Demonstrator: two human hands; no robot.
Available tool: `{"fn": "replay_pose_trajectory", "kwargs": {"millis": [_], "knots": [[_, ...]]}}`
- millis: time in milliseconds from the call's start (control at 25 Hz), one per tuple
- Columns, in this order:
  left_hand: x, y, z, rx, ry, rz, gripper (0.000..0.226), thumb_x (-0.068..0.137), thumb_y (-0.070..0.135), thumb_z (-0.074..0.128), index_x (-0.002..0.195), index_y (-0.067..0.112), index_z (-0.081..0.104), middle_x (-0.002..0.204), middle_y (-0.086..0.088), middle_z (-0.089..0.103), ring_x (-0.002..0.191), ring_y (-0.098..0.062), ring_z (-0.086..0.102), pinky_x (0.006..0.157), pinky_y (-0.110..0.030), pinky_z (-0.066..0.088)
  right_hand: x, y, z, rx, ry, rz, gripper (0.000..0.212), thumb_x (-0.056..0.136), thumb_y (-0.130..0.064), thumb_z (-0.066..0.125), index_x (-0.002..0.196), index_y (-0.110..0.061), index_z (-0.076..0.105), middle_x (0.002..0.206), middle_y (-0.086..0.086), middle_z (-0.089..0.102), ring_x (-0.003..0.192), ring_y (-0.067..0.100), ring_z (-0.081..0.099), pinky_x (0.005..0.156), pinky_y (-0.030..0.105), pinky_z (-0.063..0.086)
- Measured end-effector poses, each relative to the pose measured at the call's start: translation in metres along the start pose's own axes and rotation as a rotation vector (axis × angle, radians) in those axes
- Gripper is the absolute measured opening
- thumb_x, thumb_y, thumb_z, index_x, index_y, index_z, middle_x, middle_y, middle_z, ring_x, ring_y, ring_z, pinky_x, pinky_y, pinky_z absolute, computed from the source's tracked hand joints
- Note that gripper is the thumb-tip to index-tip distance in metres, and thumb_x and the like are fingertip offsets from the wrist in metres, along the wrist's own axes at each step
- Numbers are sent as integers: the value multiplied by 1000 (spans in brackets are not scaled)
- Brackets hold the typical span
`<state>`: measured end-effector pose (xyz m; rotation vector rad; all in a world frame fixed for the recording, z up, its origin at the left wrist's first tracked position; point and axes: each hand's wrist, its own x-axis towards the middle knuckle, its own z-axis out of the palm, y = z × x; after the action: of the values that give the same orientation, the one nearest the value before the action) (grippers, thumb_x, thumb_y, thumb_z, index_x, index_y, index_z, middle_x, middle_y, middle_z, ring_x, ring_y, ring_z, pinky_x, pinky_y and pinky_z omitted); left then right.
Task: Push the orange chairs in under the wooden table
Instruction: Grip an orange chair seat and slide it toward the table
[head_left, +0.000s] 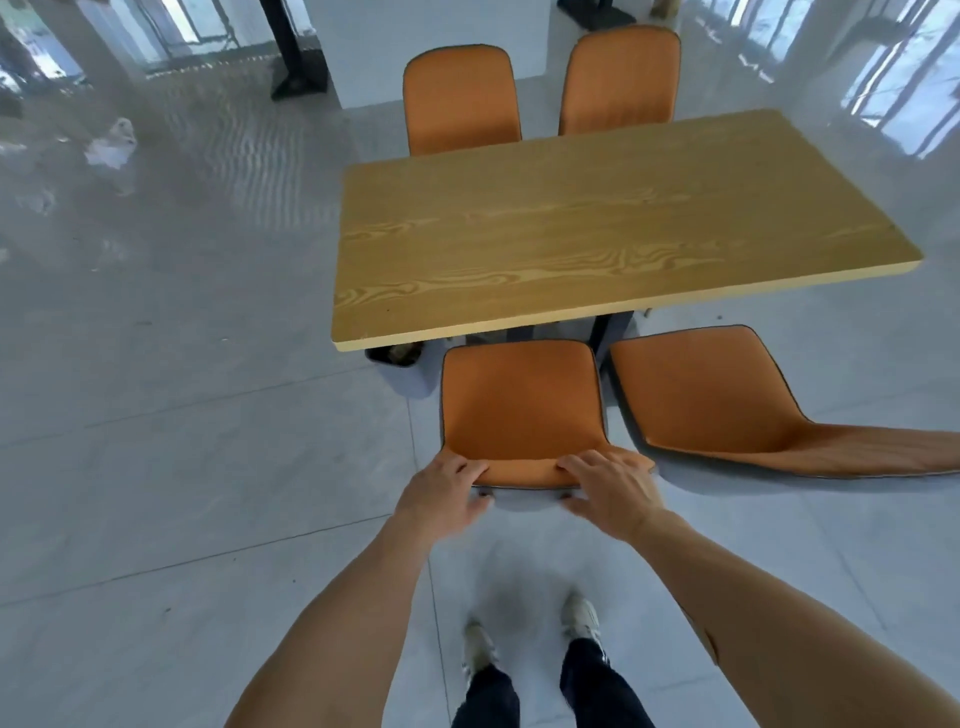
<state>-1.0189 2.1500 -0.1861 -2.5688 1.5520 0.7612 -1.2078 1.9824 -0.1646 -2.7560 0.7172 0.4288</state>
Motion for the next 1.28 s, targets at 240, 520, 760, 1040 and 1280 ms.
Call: {"fn": "replay_pose_trajectory", "kwargs": {"millis": [240,520,760,1040,1280], "knots": [[2,-1,13,48,65,34,52,97,57,39,140,28,39,136,-3,51,121,-27,50,98,-40,47,0,-3,2,0,-42,39,46,96,-48,54,138,-32,44,131,-3,56,123,24,52,100,46,42],[-4,14,18,116,86,-7,48,99,57,34,137,29,39,135,-4,52,119,-27,54,96,-39,50,-5,7,-3,-27,-56,-21,36,99,-46,49,132,-32,46,124,-4,57,117,23,55,94,46,46],[-14,48,22,132,94,-26,49,99,57,34,137,28,39,130,-5,54,115,-27,55,91,-38,51,-18,32,-7,-45,-81,-63,34,99,-45,51,130,-32,47,123,-5,59,116,21,56,93,45,48],[-17,64,27,100,78,-85,47,99,56,34,137,29,40,133,-3,53,118,-26,55,93,-39,50,-24,42,-8,-52,-78,-99,34,99,-44,50,130,-31,48,119,-4,60,111,21,57,90,44,49],[-24,76,31,79,73,-108,45,99,55,35,135,28,41,130,-4,55,116,-25,55,92,-38,51,-29,51,-4,-53,-61,-111,33,99,-45,51,128,-31,50,115,-5,61,109,21,58,89,43,49]]}}
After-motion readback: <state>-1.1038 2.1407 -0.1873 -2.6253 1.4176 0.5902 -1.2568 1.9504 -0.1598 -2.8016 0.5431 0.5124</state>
